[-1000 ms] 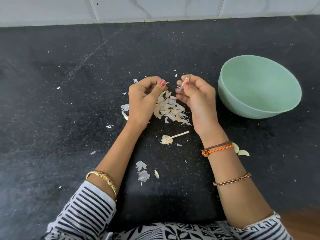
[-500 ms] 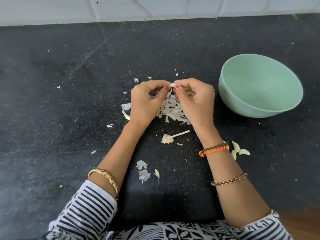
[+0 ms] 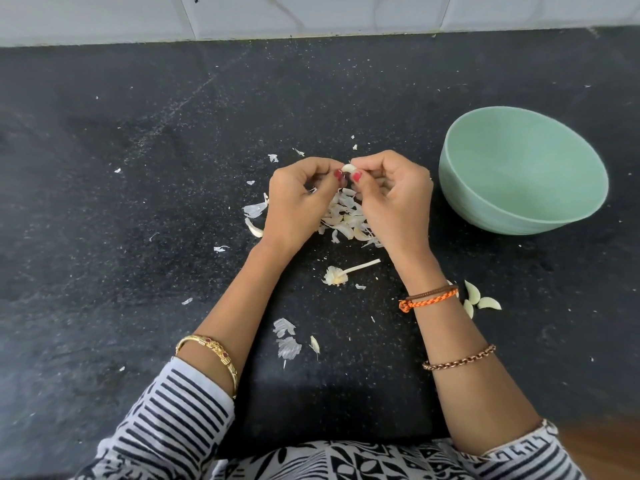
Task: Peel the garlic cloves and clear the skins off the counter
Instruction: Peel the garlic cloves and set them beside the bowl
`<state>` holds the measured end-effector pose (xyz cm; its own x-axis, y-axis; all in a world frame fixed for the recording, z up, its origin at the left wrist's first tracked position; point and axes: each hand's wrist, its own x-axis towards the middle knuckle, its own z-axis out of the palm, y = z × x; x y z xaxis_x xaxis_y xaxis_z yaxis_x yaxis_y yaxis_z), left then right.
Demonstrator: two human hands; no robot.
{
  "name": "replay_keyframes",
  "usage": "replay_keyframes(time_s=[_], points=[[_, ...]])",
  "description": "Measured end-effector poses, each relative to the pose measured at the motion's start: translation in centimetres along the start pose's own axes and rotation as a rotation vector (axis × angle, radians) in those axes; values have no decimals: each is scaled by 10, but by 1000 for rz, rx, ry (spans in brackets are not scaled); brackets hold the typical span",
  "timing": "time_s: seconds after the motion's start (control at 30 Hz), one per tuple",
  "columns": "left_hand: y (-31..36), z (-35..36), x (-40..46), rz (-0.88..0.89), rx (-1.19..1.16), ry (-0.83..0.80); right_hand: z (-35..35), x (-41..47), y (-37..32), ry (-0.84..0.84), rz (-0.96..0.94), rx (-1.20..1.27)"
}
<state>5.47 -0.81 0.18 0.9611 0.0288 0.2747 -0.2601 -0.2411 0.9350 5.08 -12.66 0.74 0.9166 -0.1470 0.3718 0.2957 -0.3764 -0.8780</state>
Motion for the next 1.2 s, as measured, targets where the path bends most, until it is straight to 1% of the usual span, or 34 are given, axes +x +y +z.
replay_keyframes(time_s=[0.13,0.23,0.33,0.43,0.53,0.6,0.67,0.77,0.9,1.0,1.2], points=[[1,-2,0,37,-27,2,-2,1,-1,-6,19,-2],[-3,-2,-1,94,87,22,-3,1,0,-20,38,-26],[-5,-1,-2,163,180,49,-4,1,0,-23,-14,-100],[-6,0,-3,205,216,63,-4,0,1,-16,-44,-154],[-7,1,-3,153,143,62,-2,-3,0,-4,-94,-209],[-5,0,-3,82,46,55,1,-5,-1,0,-105,-193],[-1,0,-3,51,-30,44,1,-5,-1,0,-95,-142],[4,0,-2,90,-73,2,-3,0,1,16,-49,-27],[4,-2,-1,92,-69,-2,-5,1,1,-8,-47,-32],[-1,-4,-1,116,-11,3,-5,0,0,-14,-73,-91],[-10,-3,-1,303,240,55,-7,1,1,-31,-27,-127]])
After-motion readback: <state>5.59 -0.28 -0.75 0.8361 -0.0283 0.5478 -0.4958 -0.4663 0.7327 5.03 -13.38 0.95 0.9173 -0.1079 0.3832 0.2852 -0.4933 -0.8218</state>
